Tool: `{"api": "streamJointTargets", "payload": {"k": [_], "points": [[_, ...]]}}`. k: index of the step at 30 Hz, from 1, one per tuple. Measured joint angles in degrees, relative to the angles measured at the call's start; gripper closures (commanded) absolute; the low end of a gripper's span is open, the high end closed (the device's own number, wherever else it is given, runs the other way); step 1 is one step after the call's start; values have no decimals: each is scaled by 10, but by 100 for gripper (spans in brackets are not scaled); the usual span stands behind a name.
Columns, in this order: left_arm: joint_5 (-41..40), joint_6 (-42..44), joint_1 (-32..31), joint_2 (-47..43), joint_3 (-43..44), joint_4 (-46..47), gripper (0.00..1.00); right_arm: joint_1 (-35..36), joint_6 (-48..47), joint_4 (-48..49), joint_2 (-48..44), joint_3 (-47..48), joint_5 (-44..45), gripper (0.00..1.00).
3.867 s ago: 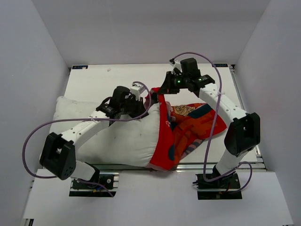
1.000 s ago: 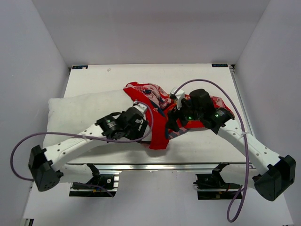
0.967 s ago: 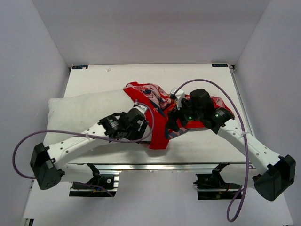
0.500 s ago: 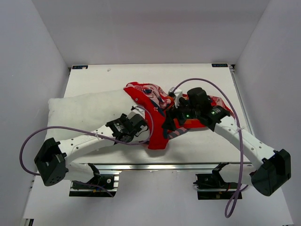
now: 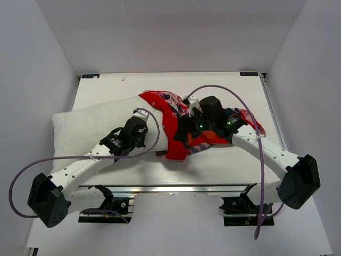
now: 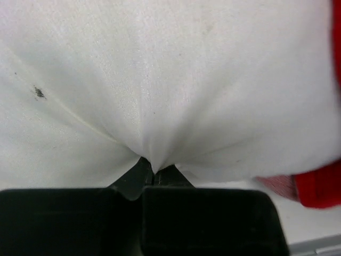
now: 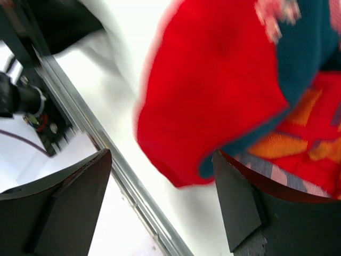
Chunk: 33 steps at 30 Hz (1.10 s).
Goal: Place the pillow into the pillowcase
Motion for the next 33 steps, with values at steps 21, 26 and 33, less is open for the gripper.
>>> {"api": "streamJointTargets", "payload": {"k": [21,26,33], "points": [[135,-17,3,-34,8,27,100,64,-36,26,94,59,199,91],[146,-21,4,-33,7,34,100,63,-50,14,83,65,163,100],[175,-21,7,23,23,73,100,73,-45,-25,82,167,104,100]]}}
